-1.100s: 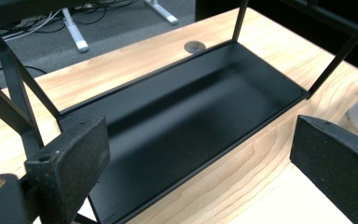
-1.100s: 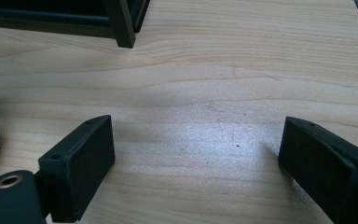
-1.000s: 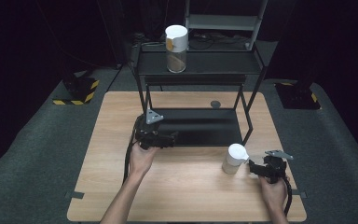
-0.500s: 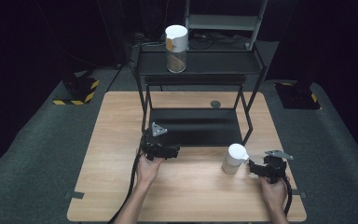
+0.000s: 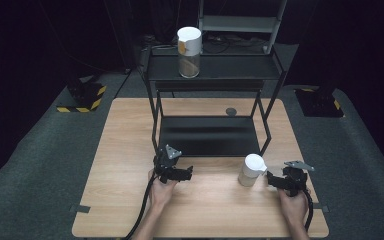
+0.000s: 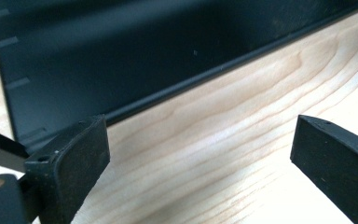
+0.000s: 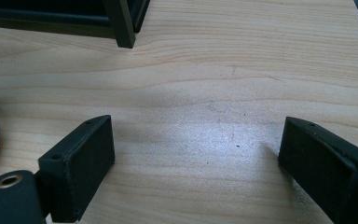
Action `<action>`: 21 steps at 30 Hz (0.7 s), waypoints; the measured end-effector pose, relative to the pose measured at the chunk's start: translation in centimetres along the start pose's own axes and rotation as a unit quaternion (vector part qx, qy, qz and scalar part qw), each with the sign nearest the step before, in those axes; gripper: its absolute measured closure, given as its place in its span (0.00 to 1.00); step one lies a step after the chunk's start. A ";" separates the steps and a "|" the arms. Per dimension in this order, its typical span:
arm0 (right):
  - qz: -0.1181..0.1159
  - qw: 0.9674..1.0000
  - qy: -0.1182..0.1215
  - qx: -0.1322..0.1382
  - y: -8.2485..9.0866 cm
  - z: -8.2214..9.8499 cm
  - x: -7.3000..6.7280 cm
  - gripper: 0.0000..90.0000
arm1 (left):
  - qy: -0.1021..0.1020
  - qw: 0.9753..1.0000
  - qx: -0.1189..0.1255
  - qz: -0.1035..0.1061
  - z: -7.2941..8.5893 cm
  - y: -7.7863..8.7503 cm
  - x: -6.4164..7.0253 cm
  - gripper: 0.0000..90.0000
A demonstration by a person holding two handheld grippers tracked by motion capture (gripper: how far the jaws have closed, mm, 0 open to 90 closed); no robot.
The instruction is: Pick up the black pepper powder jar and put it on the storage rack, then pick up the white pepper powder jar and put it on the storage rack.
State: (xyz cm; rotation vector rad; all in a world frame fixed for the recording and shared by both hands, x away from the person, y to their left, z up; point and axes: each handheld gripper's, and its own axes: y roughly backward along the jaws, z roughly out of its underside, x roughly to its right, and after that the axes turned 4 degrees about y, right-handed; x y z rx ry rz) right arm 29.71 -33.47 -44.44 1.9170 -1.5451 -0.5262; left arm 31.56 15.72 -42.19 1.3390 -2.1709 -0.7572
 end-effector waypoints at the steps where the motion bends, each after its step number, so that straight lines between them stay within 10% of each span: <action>1: 0.000 1.000 0.000 0.000 0.0 0.0 0.0 0.11 | 0.002 1.000 -0.001 -0.002 0.1 -0.2 0.0 0.05; 21: -0.001 1.000 -0.001 0.000 0.0 0.0 0.1 0.11 | 0.007 0.999 -0.010 -0.042 1.8 -2.2 1.0 0.04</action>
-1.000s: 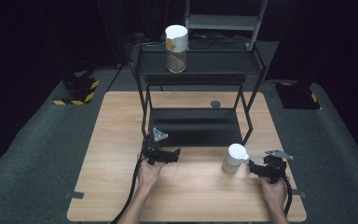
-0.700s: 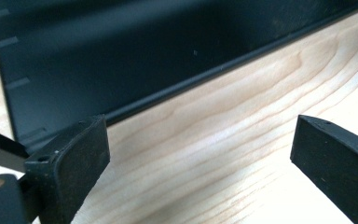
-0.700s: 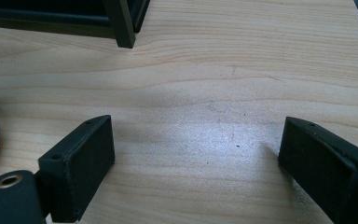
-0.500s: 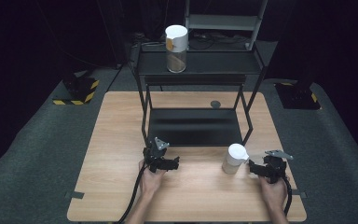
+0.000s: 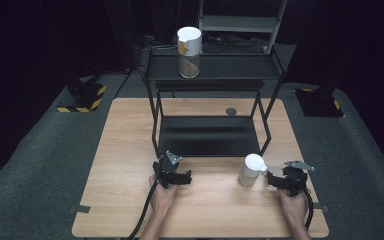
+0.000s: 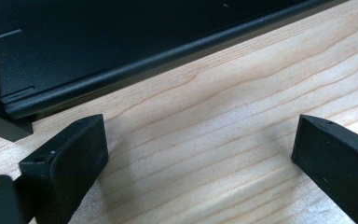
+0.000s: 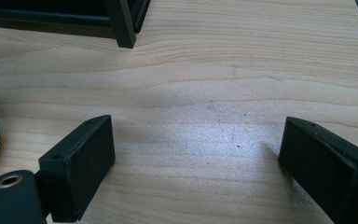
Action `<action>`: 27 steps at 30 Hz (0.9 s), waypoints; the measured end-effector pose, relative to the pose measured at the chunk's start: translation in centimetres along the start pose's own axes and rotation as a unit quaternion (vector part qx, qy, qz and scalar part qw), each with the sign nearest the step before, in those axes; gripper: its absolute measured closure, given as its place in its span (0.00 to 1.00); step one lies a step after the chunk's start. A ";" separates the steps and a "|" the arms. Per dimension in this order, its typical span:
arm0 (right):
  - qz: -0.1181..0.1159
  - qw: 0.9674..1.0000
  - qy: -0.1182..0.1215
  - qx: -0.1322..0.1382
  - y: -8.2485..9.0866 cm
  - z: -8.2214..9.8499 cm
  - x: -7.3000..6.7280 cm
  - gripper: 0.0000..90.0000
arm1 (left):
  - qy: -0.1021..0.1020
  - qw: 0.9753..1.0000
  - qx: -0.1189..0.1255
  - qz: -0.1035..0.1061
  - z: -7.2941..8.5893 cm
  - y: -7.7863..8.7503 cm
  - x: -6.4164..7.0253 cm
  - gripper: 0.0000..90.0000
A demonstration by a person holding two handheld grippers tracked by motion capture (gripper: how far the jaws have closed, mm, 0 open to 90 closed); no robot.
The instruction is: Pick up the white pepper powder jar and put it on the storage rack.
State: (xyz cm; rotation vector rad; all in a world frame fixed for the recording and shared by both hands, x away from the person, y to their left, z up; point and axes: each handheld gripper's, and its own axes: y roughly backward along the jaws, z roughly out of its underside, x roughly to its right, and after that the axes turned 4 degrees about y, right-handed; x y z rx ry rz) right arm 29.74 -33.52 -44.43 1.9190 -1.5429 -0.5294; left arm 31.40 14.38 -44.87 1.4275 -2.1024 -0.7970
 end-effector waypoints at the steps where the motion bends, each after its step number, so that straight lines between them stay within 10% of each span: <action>1: 0.000 1.000 0.001 -0.001 0.0 0.0 0.0 0.10 | 0.000 1.000 0.000 -0.001 0.0 0.0 0.0 0.04; 15: -0.053 0.998 0.016 -0.007 1.1 0.0 1.5 0.04 | 0.002 1.000 0.000 -0.001 0.0 0.0 0.1 0.04; 27: -0.143 0.987 0.067 0.011 3.4 1.8 2.2 0.04 | 0.002 1.000 0.000 0.000 0.0 0.0 0.1 0.04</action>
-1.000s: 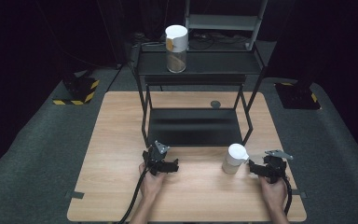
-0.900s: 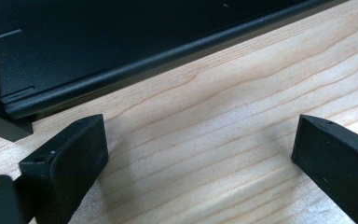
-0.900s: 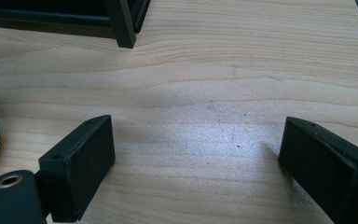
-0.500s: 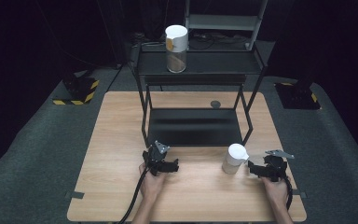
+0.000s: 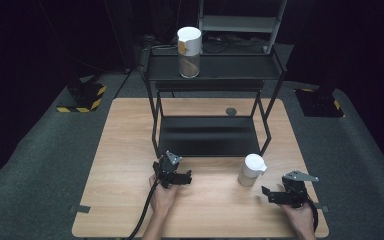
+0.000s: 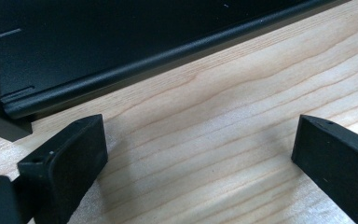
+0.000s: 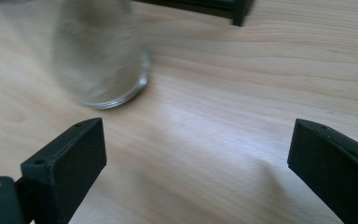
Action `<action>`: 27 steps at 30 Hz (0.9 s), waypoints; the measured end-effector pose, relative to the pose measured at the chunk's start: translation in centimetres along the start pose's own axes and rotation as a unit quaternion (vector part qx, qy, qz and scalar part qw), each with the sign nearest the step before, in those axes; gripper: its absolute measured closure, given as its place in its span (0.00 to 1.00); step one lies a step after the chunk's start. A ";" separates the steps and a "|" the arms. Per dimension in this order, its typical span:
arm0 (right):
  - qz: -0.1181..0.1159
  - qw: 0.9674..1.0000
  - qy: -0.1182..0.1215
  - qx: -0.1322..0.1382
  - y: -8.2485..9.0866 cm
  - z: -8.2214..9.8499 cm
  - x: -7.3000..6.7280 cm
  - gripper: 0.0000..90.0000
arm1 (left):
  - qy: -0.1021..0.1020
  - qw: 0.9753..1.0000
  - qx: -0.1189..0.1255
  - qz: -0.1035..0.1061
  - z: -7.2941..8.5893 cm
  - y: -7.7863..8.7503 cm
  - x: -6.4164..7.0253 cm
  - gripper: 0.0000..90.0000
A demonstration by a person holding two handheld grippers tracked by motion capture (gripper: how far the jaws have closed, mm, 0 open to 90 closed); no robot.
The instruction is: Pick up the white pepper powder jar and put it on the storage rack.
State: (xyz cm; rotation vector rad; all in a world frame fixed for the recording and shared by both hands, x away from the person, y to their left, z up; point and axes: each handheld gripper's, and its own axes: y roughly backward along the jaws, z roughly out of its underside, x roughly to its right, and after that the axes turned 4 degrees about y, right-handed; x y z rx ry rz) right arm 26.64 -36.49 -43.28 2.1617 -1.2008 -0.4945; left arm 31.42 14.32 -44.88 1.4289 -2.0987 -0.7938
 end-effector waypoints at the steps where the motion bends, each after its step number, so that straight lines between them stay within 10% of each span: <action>1: -0.005 1.000 0.005 0.000 -0.1 0.0 -0.1 0.04 | 0.000 1.000 0.000 0.000 0.0 0.0 0.0 0.04; 27: -0.042 0.997 0.032 0.058 -2.4 -2.4 -2.2 0.15 | -0.001 1.000 0.000 0.000 0.0 0.0 0.0 0.04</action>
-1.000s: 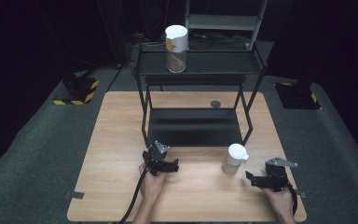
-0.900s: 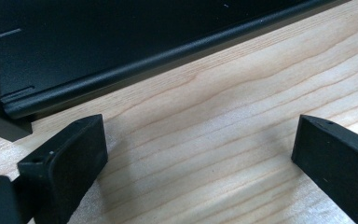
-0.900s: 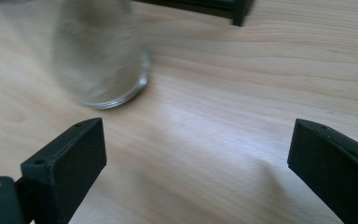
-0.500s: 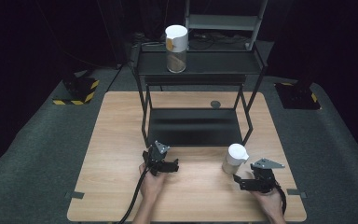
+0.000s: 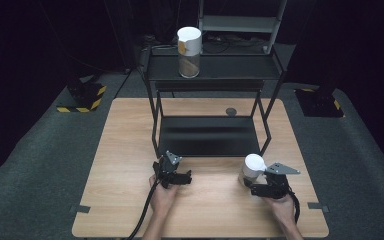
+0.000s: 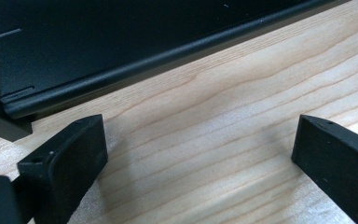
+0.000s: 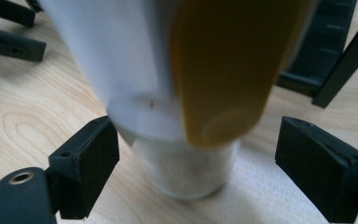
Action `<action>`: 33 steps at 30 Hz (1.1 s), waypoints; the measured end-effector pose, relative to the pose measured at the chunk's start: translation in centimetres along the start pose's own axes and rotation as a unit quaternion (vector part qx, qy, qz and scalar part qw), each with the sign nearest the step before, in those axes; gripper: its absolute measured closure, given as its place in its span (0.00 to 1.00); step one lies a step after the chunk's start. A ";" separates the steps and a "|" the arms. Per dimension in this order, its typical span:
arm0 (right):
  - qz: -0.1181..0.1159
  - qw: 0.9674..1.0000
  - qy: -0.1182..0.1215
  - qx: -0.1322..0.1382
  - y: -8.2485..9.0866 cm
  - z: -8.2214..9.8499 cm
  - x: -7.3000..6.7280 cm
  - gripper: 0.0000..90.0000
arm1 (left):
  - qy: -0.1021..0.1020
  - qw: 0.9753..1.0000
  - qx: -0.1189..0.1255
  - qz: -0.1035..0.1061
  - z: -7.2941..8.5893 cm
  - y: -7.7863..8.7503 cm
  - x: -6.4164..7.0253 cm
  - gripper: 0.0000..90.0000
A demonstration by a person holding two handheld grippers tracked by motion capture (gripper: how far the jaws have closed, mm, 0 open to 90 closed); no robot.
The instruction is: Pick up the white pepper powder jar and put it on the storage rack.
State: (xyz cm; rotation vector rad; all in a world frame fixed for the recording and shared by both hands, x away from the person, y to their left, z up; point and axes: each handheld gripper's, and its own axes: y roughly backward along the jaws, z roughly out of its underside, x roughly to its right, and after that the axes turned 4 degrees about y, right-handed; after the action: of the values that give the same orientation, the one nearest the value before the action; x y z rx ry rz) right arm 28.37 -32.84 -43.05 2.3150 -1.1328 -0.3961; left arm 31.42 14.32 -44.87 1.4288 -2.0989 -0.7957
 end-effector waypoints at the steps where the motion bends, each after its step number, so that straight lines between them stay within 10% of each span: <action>1: -0.001 1.000 0.001 0.001 0.0 -0.1 0.0 0.16 | 0.000 1.000 0.000 0.000 0.0 0.0 0.0 0.04; 33: 0.006 0.998 0.050 0.034 -0.7 -0.3 -0.9 0.33 | 0.000 1.000 0.000 0.001 0.0 0.0 0.0 0.04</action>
State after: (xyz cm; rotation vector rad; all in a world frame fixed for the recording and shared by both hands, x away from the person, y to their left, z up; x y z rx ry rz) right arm 28.39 -31.73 -43.17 2.3582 -1.1263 -0.2363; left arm 31.43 14.35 -44.87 1.4272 -2.0992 -0.7948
